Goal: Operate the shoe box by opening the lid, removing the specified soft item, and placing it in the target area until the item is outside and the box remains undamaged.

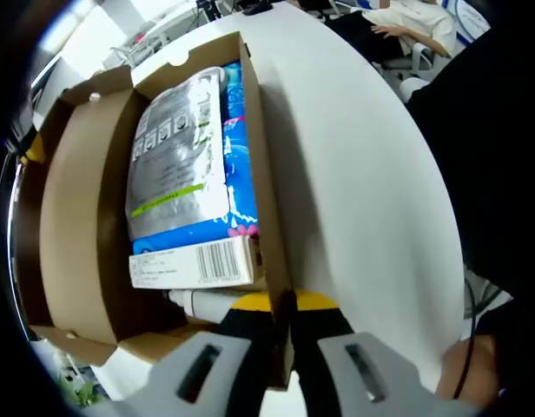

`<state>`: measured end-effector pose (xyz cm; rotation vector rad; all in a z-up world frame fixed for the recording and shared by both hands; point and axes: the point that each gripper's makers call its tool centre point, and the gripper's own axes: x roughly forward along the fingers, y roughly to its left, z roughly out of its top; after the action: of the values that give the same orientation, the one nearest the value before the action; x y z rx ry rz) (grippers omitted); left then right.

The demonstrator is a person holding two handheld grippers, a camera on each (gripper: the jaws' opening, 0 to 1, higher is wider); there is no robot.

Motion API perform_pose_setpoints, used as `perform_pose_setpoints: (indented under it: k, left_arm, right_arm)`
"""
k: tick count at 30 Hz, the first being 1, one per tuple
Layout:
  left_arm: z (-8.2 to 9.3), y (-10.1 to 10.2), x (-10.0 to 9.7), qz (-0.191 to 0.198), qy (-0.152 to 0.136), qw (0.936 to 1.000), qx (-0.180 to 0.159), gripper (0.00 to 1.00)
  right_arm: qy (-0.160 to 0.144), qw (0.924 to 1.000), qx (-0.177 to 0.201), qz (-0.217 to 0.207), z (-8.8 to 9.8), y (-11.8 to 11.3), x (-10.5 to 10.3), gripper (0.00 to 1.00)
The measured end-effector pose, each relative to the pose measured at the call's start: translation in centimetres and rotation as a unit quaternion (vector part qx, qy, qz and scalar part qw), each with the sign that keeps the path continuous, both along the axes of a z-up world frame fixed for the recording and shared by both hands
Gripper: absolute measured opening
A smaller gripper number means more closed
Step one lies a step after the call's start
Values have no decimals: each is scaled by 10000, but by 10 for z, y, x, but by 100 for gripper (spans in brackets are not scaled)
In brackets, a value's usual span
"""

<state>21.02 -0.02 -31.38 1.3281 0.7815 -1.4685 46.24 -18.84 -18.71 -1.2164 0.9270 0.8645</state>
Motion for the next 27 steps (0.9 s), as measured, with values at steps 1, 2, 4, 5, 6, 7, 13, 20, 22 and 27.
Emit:
perform_pose_setpoints:
  k: [1,2,4,5,6,7,13,20,22,27]
  left_arm:
    - [0,0,0,0,-1,10000,1,5]
    - [0,0,0,-6,-8,10000,10,5]
    - [-1,0,0,-14,-26,10000,35,5]
    - [-1,0,0,-18,-32,10000,43,5]
    - [-1,0,0,-26,-39,10000,52,5]
    - [-2,0,0,-33,-34,10000,53,5]
    - [-6,0,-1,-35,63,9999,81,5]
    - [-4,0,-1,-18,123,9999,3,5]
    - [-4,0,-1,-17,135,9999,-11,5]
    - [-4,1,-1,-20,152,9999,-21,5]
  right_arm:
    - [22,10000,0,-2,-1,0,0,3]
    - [60,10000,-4,-4,-2,0,1,3]
    - [126,9999,-4,-24,-3,0,3,3]
    - [152,9999,-5,-42,-4,0,2,3]
    - [189,9998,-9,-42,-5,0,2,3]
    - [217,9998,-18,-51,-5,0,2,3]
    - [420,9991,-54,-66,-9,-1,6,3]
    - [616,9980,-13,-140,-24,-3,15,3]
    - [660,9977,-11,-159,-27,-3,17,3]
    - [774,9967,25,-228,-34,-3,17,4]
